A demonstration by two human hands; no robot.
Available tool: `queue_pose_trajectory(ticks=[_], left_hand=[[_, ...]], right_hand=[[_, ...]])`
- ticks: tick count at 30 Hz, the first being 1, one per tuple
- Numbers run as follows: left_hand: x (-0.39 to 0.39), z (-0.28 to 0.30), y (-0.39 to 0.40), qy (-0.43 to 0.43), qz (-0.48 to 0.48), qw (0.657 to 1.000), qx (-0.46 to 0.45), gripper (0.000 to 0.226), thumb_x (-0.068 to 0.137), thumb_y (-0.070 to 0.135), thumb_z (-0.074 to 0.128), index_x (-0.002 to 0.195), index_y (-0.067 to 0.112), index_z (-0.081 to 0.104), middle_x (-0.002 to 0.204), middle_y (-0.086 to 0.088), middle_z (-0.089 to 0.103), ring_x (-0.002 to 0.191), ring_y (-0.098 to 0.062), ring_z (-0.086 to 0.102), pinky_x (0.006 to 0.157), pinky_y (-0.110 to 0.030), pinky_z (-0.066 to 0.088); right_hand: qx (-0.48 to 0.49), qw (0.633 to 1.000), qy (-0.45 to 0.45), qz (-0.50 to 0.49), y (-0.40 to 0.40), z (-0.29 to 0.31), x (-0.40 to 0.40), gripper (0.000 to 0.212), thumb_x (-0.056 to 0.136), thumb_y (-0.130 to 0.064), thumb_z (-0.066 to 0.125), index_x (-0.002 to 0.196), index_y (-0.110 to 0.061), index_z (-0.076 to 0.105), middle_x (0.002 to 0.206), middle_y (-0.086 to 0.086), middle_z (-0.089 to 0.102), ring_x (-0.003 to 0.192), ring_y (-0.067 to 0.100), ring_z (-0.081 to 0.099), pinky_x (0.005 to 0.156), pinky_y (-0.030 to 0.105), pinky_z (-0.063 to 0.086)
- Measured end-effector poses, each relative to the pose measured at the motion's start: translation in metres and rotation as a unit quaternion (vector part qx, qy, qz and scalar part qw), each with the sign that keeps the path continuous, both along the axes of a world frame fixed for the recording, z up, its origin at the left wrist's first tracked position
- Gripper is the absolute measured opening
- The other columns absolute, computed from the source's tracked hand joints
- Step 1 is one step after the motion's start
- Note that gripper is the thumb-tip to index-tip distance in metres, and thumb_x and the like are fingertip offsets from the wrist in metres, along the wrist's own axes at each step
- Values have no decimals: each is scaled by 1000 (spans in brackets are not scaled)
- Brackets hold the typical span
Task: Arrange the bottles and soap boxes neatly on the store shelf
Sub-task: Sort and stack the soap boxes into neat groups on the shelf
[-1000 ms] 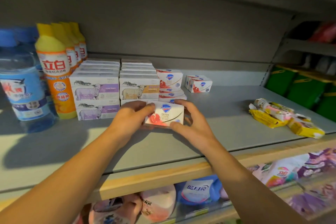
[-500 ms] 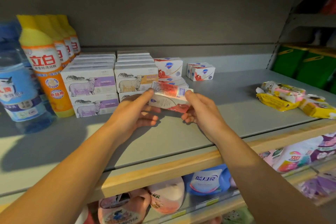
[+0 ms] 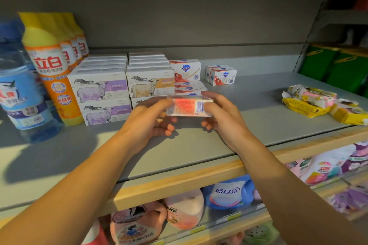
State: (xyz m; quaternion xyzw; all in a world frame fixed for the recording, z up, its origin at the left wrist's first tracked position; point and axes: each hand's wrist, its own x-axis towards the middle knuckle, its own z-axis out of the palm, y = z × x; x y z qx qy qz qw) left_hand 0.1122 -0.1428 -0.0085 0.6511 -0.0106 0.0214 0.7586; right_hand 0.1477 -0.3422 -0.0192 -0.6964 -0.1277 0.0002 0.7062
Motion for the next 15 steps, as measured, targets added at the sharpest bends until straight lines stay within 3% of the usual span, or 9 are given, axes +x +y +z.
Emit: queue_pose_trajectory(ticks=[3, 6, 9, 11, 13, 15], left_hand=[[-2, 0, -5, -20, 0, 1000, 10, 23, 96, 35, 58, 108, 16, 66, 84, -15, 69, 58, -25, 64, 53, -32, 55], [-2, 0, -8, -21, 44, 998, 41, 28, 96, 32, 58, 122, 19, 58, 94, -17, 69, 60, -27, 65, 56, -39, 58], [-4, 0, -9, -58, 70, 991, 99, 37, 92, 23, 65, 127, 20, 54, 100, -14, 71, 65, -22, 69, 62, -45, 62], [-4, 1, -9, -109, 79, 979, 154, 35, 90, 16, 68, 123, 18, 58, 104, -7, 73, 81, -15, 72, 68, -38, 62], [-4, 2, -8, -169, 76, 964, 189, 29, 88, 9, 70, 113, 20, 64, 106, 4, 73, 92, -9, 71, 74, -28, 60], [-4, 2, -8, -215, 68, 952, 205, 35, 84, 4, 73, 106, 29, 65, 105, 13, 72, 95, -6, 69, 78, -20, 56]], right_hand=[[2, 1000, -24, 13, 0, -2, -2, 51, 69, -27, 67, 117, -41, 60, 113, -9, 68, 94, 18, 71, 73, 36, 59], [0, 997, -71, 21, 0, -3, -5, 48, 80, -17, 67, 121, -39, 56, 111, -17, 68, 95, 16, 72, 70, 27, 58], [-45, 991, -126, 12, 1, -4, -7, 67, 79, -2, 66, 126, -47, 49, 121, -21, 63, 98, 9, 69, 71, 23, 57], [-82, 984, -155, -11, 2, -5, -7, 72, 80, 5, 67, 134, -39, 46, 133, -10, 53, 109, 7, 64, 80, 26, 58], [-126, 972, -191, -53, 4, -5, -9, 68, 79, 5, 69, 134, -29, 49, 131, -7, 49, 116, 6, 57, 90, 25, 54], [-150, 958, -232, -78, 4, -3, -12, 58, 79, 0, 71, 128, -26, 54, 124, -8, 49, 114, -1, 54, 87, 15, 50]])
